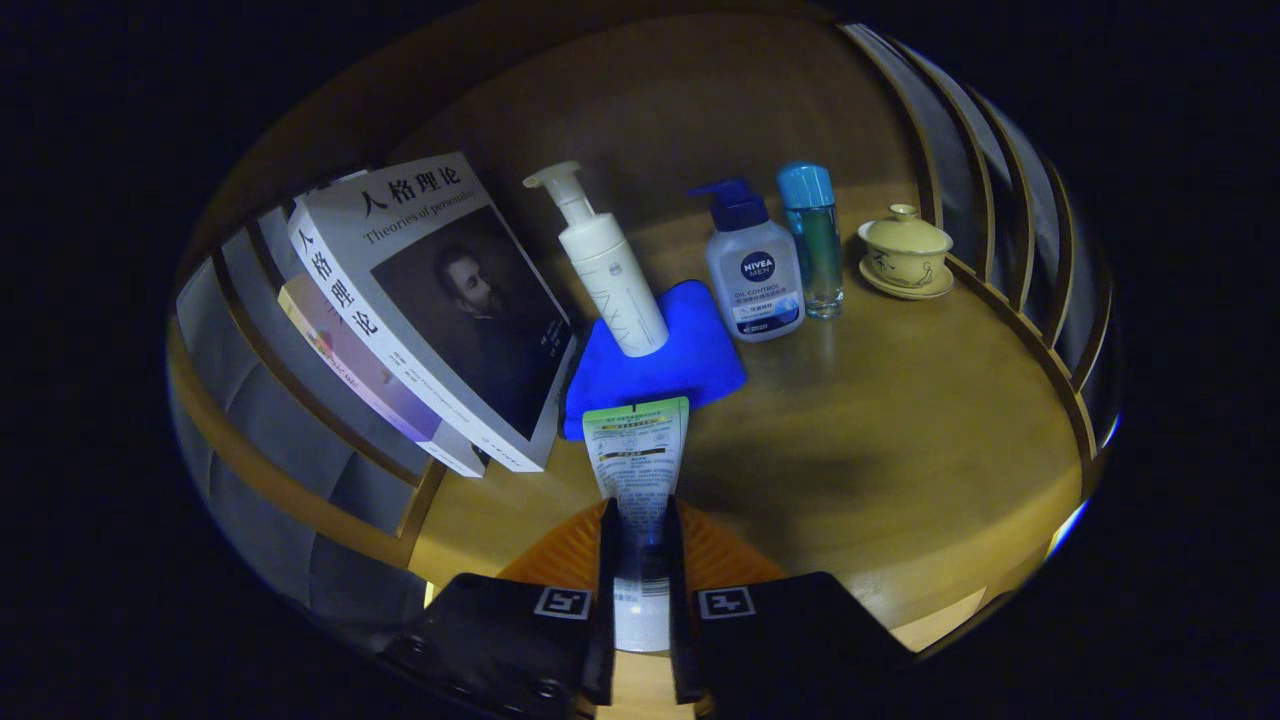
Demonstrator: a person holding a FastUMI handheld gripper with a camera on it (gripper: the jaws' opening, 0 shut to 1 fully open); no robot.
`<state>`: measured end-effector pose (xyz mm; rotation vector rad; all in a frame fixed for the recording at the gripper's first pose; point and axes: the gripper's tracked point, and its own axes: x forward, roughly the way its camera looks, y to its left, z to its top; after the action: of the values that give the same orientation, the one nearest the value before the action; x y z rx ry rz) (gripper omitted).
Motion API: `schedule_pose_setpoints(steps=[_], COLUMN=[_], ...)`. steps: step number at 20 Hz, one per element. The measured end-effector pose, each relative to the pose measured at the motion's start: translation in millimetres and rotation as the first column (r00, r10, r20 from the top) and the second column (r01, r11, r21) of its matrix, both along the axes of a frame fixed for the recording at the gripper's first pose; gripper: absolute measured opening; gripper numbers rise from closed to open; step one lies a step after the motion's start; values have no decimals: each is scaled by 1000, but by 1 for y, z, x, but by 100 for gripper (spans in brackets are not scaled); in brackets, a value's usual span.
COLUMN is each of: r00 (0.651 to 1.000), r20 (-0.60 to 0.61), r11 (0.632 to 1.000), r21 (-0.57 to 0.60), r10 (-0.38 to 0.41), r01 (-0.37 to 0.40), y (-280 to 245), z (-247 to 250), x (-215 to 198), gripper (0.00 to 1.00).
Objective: Pull open the drawer, take out the items inside it, and place them on the countertop above the cabinet.
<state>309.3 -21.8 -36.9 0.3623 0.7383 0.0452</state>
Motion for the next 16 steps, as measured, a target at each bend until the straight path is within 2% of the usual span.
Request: schedule_pose_setpoints(steps=[3, 5, 8, 10, 16], r00=[1000, 996, 981, 964, 904], r20=[20, 86, 196, 264, 421], r11=[999, 998, 990, 982, 979], r21=[-49, -55, -137, -186, -203], r10=[7, 4, 6, 30, 76], r01=[-6, 0, 21, 20, 12], y=[-2, 0, -4, -1, 14], z=[-3, 12, 39, 55, 87], x=[0, 4, -5, -20, -89], gripper=[31, 58, 98, 98, 98])
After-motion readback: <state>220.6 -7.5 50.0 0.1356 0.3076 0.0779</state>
